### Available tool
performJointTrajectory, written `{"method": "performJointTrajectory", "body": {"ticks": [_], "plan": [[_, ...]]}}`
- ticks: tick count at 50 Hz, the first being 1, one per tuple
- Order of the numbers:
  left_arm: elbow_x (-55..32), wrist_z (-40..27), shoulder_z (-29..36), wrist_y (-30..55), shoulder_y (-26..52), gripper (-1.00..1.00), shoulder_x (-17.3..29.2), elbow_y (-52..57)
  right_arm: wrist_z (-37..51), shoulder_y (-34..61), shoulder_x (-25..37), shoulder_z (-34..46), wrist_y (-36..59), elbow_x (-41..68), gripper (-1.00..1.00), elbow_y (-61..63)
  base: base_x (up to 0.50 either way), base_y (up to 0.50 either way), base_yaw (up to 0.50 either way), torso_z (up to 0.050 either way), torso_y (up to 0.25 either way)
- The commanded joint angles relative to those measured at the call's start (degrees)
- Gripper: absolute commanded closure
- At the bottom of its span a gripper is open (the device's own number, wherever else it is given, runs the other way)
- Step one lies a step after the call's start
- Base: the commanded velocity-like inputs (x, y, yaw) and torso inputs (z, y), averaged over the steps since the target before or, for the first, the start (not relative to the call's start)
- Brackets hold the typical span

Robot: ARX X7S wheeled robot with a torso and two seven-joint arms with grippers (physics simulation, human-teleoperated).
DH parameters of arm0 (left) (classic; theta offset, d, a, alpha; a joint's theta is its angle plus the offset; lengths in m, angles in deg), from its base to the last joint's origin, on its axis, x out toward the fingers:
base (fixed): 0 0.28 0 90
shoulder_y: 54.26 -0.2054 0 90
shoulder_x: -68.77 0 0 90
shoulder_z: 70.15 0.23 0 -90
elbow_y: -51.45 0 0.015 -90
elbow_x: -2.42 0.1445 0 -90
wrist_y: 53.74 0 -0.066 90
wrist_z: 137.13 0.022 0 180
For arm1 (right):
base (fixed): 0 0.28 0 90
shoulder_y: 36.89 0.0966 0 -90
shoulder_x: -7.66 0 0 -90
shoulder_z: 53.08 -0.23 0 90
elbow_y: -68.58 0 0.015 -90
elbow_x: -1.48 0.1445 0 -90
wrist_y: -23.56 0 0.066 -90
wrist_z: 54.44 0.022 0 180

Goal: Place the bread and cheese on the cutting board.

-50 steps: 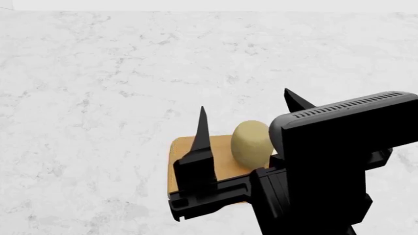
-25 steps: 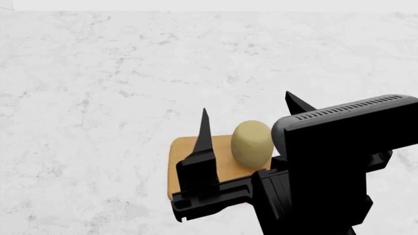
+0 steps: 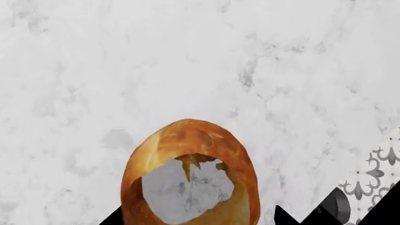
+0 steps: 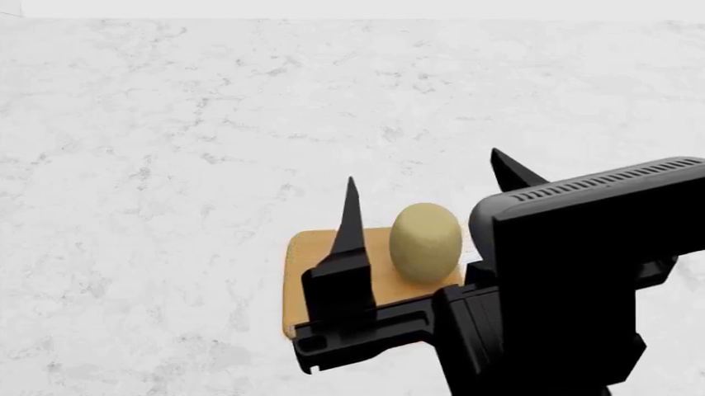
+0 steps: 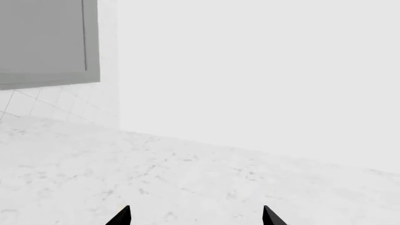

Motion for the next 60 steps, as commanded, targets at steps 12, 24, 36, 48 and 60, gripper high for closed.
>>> {"method": "performJointTrajectory", "body": {"ticks": [12,24,36,48,60], "plan": [[3.70,1.92,-1.35,-1.85,-3.03,1.00,-1.47,-0.65,-2.01,-1.32,-0.19,-1.60,-0.87,-1.40,-1.00,0.28,0.00,0.00,0.00,0.000,0.000],[1.37,0.93,-5.08,-1.95,2.96,1.00,0.33,-2.65,-2.58,-1.99,-0.04,-1.38,-1.23,-2.20,-1.00,0.32,0.00,0.00,0.00,0.000,0.000],[6.78,8.26,-8.63,-0.62,5.33,1.00,-5.76,-14.97,-1.43,-1.36,0.31,-0.86,-1.62,-0.76,-1.00,0.23,0.00,0.00,0.00,0.000,0.000],[17.47,21.38,-9.49,2.06,6.29,1.00,-19.80,-34.77,-1.94,-1.74,0.41,-0.65,-2.08,-0.99,-1.00,0.01,0.00,0.00,0.00,0.000,0.000],[30.41,33.47,-6.97,3.12,7.13,1.00,-32.27,-52.55,-1.81,-1.96,1.00,-0.65,-2.49,-0.73,-1.00,0.07,0.00,0.00,0.00,0.000,0.000]]}}
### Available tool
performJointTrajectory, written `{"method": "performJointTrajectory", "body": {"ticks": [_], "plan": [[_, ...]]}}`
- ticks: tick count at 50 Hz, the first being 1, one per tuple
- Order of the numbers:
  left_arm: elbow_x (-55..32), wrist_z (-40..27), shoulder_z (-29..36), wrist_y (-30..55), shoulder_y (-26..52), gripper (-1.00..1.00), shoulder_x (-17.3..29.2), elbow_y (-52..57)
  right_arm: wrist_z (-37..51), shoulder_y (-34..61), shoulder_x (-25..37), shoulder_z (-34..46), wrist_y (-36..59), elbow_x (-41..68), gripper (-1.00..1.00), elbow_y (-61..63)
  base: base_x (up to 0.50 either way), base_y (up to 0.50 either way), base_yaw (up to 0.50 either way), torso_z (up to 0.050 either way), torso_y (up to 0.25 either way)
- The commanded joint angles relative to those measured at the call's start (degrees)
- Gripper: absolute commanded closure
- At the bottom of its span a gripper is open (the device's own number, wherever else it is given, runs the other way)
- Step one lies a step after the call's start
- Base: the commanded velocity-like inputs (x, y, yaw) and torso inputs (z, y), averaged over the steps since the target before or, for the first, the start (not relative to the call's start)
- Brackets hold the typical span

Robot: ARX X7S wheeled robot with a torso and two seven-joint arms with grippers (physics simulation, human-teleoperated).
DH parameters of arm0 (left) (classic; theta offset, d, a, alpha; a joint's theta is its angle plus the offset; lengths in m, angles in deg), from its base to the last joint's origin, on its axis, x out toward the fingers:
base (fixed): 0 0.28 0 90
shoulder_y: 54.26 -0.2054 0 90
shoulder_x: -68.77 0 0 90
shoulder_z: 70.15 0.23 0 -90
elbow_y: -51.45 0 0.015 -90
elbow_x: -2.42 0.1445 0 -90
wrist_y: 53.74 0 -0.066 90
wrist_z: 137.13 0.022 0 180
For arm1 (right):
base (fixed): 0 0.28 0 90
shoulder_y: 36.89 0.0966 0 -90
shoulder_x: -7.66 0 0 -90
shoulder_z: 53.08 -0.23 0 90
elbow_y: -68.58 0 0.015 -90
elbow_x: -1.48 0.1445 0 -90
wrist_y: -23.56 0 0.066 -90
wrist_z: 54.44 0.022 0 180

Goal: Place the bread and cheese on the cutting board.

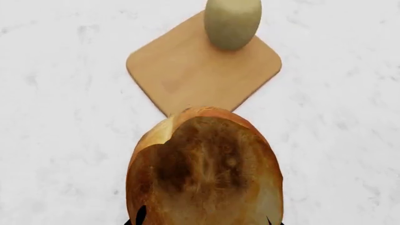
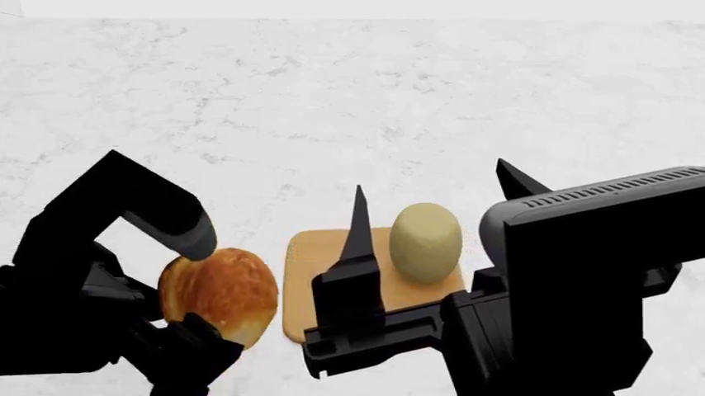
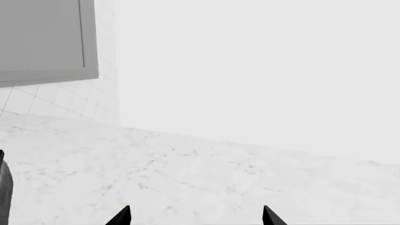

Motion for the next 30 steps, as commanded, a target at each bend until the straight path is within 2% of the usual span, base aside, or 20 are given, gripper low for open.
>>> {"method": "performJointTrajectory", "body": {"ticks": [1,6,8,9,16,17,22,30], "plan": [[10.68,11.45,-0.49,-1.12,0.34,1.00,-12.42,-15.53,-1.20,-0.49,-0.70,-1.24,-0.37,-0.56,-1.00,0.23,0.00,0.00,0.00,0.000,0.000],[14.00,12.65,-0.03,-4.36,-1.58,1.00,-16.03,-18.88,-2.05,-1.08,-0.80,-1.27,-0.61,-1.35,-1.00,0.28,0.00,0.00,0.00,0.000,0.000],[14.33,12.07,-0.68,-6.53,-2.65,1.00,-16.82,-19.41,-2.34,-1.16,-0.90,-1.14,-0.63,-1.69,-1.00,0.24,0.00,0.00,0.00,0.000,0.000],[17.12,10.97,-0.56,-9.44,-3.77,1.00,-18.23,-19.42,-2.48,-1.29,-1.06,-1.02,-0.66,-1.88,-1.00,0.24,0.00,0.00,0.00,0.000,0.000],[21.00,9.98,-0.36,-15.04,-6.75,1.00,-22.76,-21.80,-2.26,-0.85,-1.71,-0.02,-0.70,-1.80,-1.00,0.10,0.00,0.00,0.00,0.000,0.000],[21.66,8.69,-1.28,-18.51,-8.95,1.00,-23.63,-22.69,-2.38,-0.92,-1.67,-0.09,-0.80,-1.85,-1.00,0.11,0.00,0.00,0.00,0.000,0.000],[25.25,8.64,-0.77,-22.15,-11.01,1.00,-24.57,-23.05,-2.57,-1.14,-1.56,-0.09,-1.00,-2.01,-1.00,0.16,0.00,0.00,0.00,0.000,0.000],[37.43,4.12,1.43,-33.22,-17.30,1.00,-24.90,-18.35,-2.89,-1.36,-1.39,0.09,-1.17,-2.46,-1.00,0.02,0.00,0.00,0.00,0.000,0.000]]}}
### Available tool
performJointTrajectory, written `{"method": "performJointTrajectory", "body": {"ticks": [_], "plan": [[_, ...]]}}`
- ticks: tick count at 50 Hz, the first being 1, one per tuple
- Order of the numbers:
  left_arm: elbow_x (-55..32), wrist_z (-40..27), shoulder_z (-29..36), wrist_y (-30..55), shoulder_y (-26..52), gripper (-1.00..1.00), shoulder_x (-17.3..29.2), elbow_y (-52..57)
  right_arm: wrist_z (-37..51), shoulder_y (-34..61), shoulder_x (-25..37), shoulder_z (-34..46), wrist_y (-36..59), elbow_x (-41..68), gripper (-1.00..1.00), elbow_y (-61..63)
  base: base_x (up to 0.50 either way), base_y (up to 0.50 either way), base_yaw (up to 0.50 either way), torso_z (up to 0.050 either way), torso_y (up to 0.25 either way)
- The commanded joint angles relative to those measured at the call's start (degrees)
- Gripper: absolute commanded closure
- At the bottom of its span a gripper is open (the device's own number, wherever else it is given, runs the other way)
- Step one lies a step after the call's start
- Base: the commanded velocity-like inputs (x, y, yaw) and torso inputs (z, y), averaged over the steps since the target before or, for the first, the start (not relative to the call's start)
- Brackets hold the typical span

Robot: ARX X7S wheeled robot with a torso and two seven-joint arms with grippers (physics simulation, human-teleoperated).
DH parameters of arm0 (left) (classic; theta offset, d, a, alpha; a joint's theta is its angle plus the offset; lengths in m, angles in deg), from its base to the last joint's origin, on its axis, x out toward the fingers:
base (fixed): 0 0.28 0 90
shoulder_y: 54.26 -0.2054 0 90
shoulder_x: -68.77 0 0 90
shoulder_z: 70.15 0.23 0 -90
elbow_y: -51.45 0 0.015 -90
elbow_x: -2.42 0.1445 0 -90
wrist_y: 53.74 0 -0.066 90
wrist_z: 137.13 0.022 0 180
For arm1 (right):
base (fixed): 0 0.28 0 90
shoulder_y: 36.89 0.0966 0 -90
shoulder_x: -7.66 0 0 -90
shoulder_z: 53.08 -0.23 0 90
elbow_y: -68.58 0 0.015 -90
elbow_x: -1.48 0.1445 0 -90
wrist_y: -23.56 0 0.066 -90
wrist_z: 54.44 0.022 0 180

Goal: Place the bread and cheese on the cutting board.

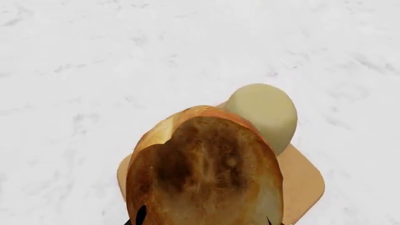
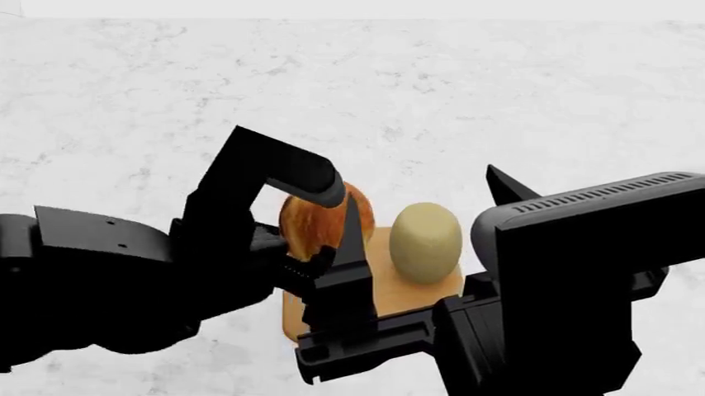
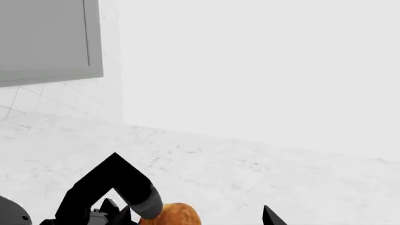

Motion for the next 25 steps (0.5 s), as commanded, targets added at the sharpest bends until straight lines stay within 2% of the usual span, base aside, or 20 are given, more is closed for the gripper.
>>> {"method": "performJointTrajectory", "body": {"ticks": [1,8,11,25], "plan": [[12.85,-2.91,-0.35,-14.84,-7.81,1.00,-3.84,2.67,-1.66,-0.36,-1.28,-0.71,-0.17,-1.33,-1.00,-0.01,0.00,0.00,0.00,0.000,0.000],[14.13,-4.06,0.38,-17.46,-12.41,1.00,-4.82,0.79,-2.78,-1.11,-1.36,-0.65,-0.46,-2.57,-1.00,0.08,0.00,0.00,0.00,0.000,0.000],[10.20,-5.17,0.17,-14.46,-13.01,1.00,-4.91,-0.12,-2.69,-1.14,-1.38,-0.61,-0.65,-2.34,-1.00,0.04,0.00,0.00,0.00,0.000,0.000],[6.34,-5.23,-0.05,-11.85,-14.22,1.00,-3.57,2.41,-3.29,-1.74,-1.04,-0.62,-1.20,-3.07,-1.00,0.00,0.00,0.00,0.00,0.000,0.000]]}}
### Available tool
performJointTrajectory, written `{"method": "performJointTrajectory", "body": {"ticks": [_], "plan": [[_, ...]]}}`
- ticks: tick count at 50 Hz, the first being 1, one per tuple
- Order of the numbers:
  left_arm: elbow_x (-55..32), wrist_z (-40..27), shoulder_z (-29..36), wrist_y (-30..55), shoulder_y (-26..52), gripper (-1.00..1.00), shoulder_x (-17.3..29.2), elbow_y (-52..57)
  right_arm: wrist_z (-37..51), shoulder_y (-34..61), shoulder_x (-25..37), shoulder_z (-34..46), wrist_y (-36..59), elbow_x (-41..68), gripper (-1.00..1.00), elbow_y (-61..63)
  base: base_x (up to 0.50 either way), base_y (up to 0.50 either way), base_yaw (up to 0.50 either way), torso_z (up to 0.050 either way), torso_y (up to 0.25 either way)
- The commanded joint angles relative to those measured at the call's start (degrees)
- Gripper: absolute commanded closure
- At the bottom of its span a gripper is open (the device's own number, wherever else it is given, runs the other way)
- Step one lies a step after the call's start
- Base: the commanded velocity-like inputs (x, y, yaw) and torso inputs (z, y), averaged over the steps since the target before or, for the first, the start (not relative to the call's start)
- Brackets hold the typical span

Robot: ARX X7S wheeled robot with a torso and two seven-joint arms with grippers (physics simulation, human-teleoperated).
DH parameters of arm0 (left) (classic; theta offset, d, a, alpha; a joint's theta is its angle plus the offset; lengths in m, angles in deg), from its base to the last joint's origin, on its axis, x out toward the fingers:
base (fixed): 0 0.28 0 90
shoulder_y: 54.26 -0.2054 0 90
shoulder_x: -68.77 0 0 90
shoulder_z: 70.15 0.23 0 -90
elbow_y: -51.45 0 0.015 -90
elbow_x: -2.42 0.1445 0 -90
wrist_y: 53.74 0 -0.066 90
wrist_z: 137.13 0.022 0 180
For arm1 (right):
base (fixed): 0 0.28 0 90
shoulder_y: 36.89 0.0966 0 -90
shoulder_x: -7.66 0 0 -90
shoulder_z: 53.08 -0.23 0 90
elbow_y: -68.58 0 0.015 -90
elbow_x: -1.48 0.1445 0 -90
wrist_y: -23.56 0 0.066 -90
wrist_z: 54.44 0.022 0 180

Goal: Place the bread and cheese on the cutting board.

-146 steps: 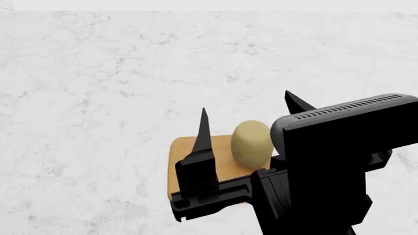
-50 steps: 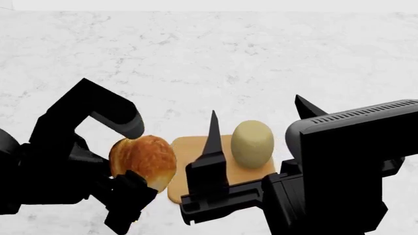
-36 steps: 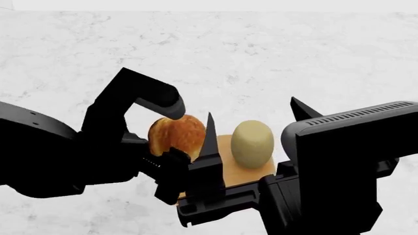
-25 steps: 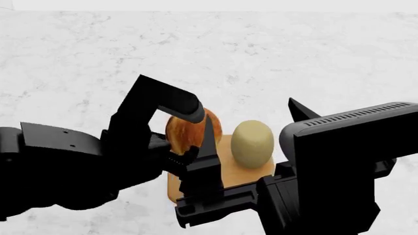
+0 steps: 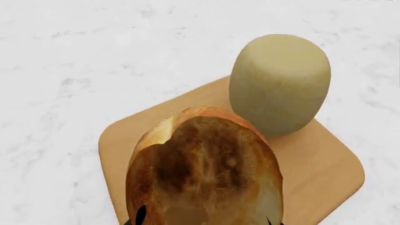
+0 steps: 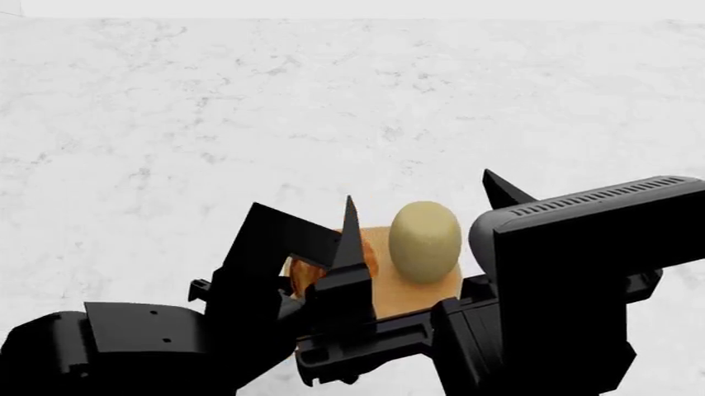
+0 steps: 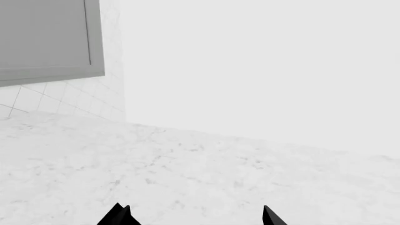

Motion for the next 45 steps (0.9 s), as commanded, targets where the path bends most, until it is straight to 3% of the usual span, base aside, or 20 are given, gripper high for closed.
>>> {"method": "performJointTrajectory", "body": {"ticks": [1,15,16,45], "plan": [[-2.85,-0.03,-1.69,-0.49,-2.17,1.00,-0.98,1.92,-1.67,-0.60,-1.05,-1.07,-0.34,-1.33,-1.00,0.12,0.00,0.00,0.00,0.000,0.000],[-3.63,-0.67,-1.60,0.47,-2.06,1.00,-1.10,3.14,-1.44,-0.71,-0.66,-0.95,-0.81,-1.02,-1.00,0.14,0.00,0.00,0.00,0.000,0.000],[-3.61,-0.78,-1.62,0.53,-1.92,-1.00,-1.05,3.32,-1.64,-0.81,-0.71,-0.92,-0.85,-1.27,-1.00,0.13,0.00,0.00,0.00,0.000,0.000],[-4.25,-8.53,-3.78,-0.32,-0.83,-1.00,1.93,12.56,-0.90,-0.62,-1.03,-0.51,-2.56,1.08,-1.00,-0.26,0.00,0.00,0.00,0.000,0.000]]}}
